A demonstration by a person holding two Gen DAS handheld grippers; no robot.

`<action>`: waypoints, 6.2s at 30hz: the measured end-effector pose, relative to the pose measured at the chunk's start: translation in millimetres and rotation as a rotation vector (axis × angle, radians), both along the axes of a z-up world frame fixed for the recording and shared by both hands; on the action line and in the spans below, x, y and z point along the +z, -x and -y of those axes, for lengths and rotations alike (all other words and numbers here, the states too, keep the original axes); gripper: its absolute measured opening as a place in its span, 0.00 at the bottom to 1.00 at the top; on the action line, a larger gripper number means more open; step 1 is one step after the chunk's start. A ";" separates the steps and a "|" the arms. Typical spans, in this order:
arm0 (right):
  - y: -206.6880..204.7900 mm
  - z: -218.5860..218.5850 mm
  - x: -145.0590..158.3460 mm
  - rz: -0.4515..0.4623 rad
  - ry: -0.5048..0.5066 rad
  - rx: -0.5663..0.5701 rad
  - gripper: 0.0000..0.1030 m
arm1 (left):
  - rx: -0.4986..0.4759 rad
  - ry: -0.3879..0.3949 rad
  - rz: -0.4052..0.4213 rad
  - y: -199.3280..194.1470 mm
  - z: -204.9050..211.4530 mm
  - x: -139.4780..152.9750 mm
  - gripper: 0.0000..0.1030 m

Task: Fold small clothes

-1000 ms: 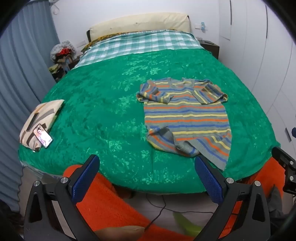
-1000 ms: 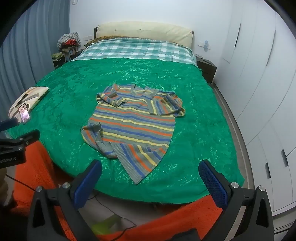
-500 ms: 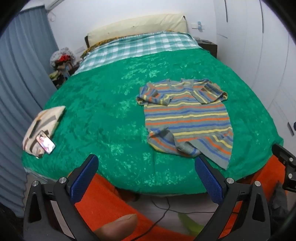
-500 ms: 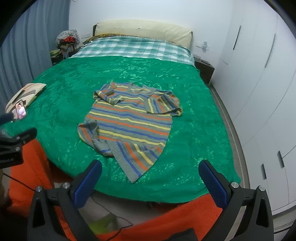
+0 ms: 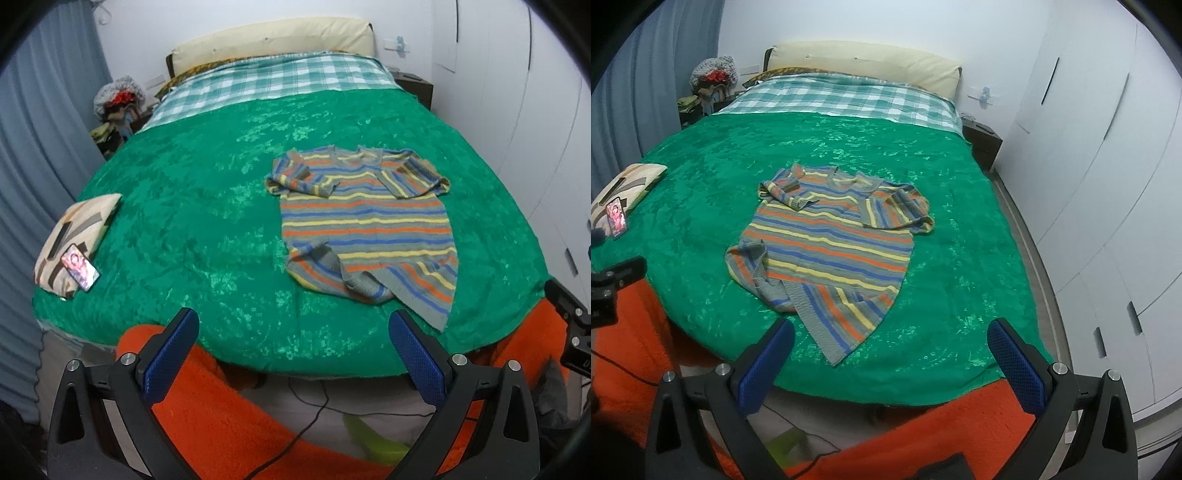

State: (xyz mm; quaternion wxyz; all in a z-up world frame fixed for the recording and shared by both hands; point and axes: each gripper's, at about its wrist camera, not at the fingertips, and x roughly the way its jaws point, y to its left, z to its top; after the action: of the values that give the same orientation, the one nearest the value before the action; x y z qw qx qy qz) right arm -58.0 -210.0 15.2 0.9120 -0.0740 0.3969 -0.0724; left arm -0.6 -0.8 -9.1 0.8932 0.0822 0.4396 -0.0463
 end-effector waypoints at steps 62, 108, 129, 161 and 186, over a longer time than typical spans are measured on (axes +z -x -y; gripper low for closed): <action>-61.8 49.0 -68.7 -0.096 -0.354 0.089 1.00 | 0.026 0.097 -0.065 -67.6 -33.7 -36.5 0.99; -64.6 127.5 -207.1 -0.357 -0.557 -0.095 0.05 | -0.559 -0.133 -0.267 -198.2 53.9 -198.9 0.05; -81.4 140.4 -213.2 -0.401 -0.622 -0.045 0.09 | -0.410 0.193 -0.317 -89.8 -82.6 -167.2 0.78; -94.2 157.0 -251.7 -0.610 -0.699 -0.029 0.04 | -0.413 0.076 -0.514 -95.4 -46.9 -221.7 0.05; -185.0 84.2 -174.4 -0.251 -0.420 0.192 0.41 | -0.271 0.001 -0.155 -132.0 36.8 -196.7 0.82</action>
State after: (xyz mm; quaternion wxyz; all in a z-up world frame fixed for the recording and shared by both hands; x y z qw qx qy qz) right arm 127.0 -294.2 -159.2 0.8536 0.0711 0.5046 0.1082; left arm 131.5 -37.6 -205.8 0.8422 0.1364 0.4922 -0.1728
